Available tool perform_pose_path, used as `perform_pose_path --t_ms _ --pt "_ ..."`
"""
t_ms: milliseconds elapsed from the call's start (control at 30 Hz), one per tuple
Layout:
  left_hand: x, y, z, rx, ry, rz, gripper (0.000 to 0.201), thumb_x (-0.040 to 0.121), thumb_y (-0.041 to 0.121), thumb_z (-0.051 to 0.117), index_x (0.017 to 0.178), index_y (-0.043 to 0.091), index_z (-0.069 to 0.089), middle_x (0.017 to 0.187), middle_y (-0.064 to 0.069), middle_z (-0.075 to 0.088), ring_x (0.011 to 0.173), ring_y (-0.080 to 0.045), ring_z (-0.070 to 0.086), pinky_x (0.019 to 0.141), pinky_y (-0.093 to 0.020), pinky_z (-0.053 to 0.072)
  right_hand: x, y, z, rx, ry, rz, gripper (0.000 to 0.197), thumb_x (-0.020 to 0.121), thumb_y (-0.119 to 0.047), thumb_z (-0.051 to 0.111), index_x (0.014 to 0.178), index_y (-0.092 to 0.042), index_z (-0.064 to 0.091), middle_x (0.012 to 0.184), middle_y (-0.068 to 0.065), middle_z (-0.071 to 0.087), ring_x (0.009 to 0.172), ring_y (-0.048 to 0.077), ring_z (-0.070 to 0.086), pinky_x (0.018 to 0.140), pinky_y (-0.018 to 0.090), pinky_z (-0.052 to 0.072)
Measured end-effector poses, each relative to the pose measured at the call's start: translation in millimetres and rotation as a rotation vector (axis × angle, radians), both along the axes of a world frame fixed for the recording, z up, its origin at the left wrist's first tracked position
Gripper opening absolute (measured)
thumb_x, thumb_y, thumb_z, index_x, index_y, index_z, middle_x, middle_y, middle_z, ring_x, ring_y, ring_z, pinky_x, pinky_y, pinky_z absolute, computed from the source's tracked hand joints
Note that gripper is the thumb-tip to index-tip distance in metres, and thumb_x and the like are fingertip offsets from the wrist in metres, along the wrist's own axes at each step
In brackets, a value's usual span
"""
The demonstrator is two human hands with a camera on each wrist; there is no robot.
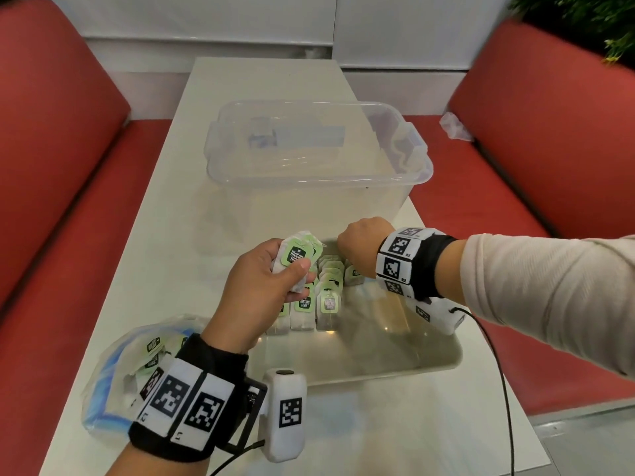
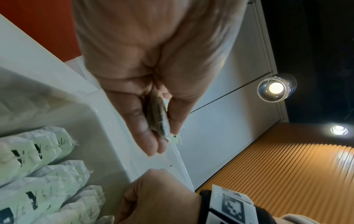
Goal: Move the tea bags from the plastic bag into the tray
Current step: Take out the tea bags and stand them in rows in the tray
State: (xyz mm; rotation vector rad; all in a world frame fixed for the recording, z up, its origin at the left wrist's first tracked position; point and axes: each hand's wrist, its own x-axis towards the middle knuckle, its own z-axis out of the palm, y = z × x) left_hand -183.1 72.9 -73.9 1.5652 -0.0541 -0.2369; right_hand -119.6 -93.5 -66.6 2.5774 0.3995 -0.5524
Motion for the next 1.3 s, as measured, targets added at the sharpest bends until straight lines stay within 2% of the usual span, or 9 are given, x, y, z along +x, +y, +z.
perform_pose_path --t_ms 233,633,700,800,967,1033,1100,1233,1300 --pt "-3.7 2.6 1.7 -0.017 -0.002 0.002 0.013 0.089 0.009 0.059 0.094 0.019 0.065 0.086 -0.004 0.07 0.078 -0.011 0.071 0.066 -0.025 0.059 -4.0 3.0 -1.4 -0.057 -0.012 0.002 0.011 0.088 -0.009 0.054 0.079 -0.015 0.051 0.062 -0.001 0.039 0.072 0.022 0.049 0.064 0.028 0.04" --pt "-8.9 3.2 1.5 -0.015 -0.006 0.004 0.014 0.089 0.009 0.06 0.092 0.022 0.065 0.087 -0.003 0.071 0.079 -0.013 0.071 0.064 -0.025 0.059 -0.3 -1.1 -5.9 -0.021 0.05 -0.131 0.012 0.089 -0.017 0.053 0.093 -0.011 0.064 0.063 -0.001 0.045 0.074 0.02 0.053 0.066 0.029 0.043" --pt "-9.2 2.8 1.8 -0.016 -0.007 0.004 0.014 0.089 0.009 0.06 0.092 0.021 0.065 0.086 -0.003 0.071 0.078 -0.012 0.071 0.062 -0.023 0.058 -1.1 -5.5 -8.8 -0.009 0.071 -0.128 0.018 0.09 -0.019 0.053 0.101 -0.01 0.064 0.073 -0.001 0.053 0.078 0.021 0.055 0.068 0.029 0.044" --pt "-9.5 2.1 2.6 -0.022 -0.004 0.005 0.014 0.088 0.008 0.06 0.092 0.021 0.064 0.084 -0.002 0.07 0.077 -0.012 0.071 0.061 -0.022 0.057 -0.7 -12.7 -16.8 -0.032 0.098 -0.124 0.027 0.092 -0.025 0.049 0.114 -0.014 0.061 0.107 0.0 0.062 0.098 0.023 0.061 0.078 0.032 0.048" --pt "-9.2 2.2 2.2 -0.014 0.004 -0.001 0.013 0.089 0.01 0.06 0.093 0.02 0.065 0.087 -0.002 0.071 0.081 -0.015 0.072 0.062 -0.023 0.057 -5.3 -18.2 0.0 0.171 0.134 -0.202 0.028 0.087 -0.024 0.06 0.112 -0.013 0.063 0.111 0.008 0.064 0.104 0.027 0.061 0.068 0.029 0.041" --pt "-9.5 2.0 2.8 -0.006 0.006 -0.002 0.012 0.09 0.011 0.059 0.095 0.02 0.065 0.09 -0.004 0.072 0.082 -0.016 0.072 0.062 -0.023 0.057 -6.1 -18.3 5.6 0.136 0.157 -0.211 0.022 0.088 -0.023 0.06 0.107 -0.013 0.065 0.096 0.005 0.065 0.083 0.019 0.063 0.054 0.024 0.038" --pt "-8.7 1.3 4.2 0.007 0.012 0.0 0.012 0.092 0.013 0.055 0.096 0.019 0.064 0.093 -0.005 0.071 0.081 -0.016 0.072 0.063 -0.024 0.058 -4.8 -17.0 9.0 0.078 0.166 -0.23 0.017 0.089 -0.024 0.059 0.1 -0.013 0.066 0.074 -0.001 0.062 0.057 0.013 0.051 0.045 0.021 0.033" --pt "-4.5 -2.5 10.0 0.035 0.057 -0.009 0.016 0.095 0.012 0.05 0.092 0.018 0.064 0.094 -0.008 0.069 0.077 -0.012 0.072 0.065 -0.024 0.059 -10.9 -23.1 19.5 0.094 0.16 -0.238 0.025 0.09 -0.026 0.059 0.109 -0.011 0.065 0.103 0.004 0.071 0.072 0.016 0.054 0.047 0.02 0.033" --pt "-2.3 -3.5 14.5 0.079 0.046 -0.024 0.016 0.094 0.012 0.051 0.089 0.018 0.065 0.093 -0.009 0.068 0.078 -0.014 0.071 0.069 -0.028 0.059 -14.0 -27.2 21.9 0.137 0.166 -0.249 0.025 0.088 -0.028 0.062 0.106 -0.01 0.066 0.101 0.004 0.071 0.074 0.017 0.056 0.051 0.021 0.038"
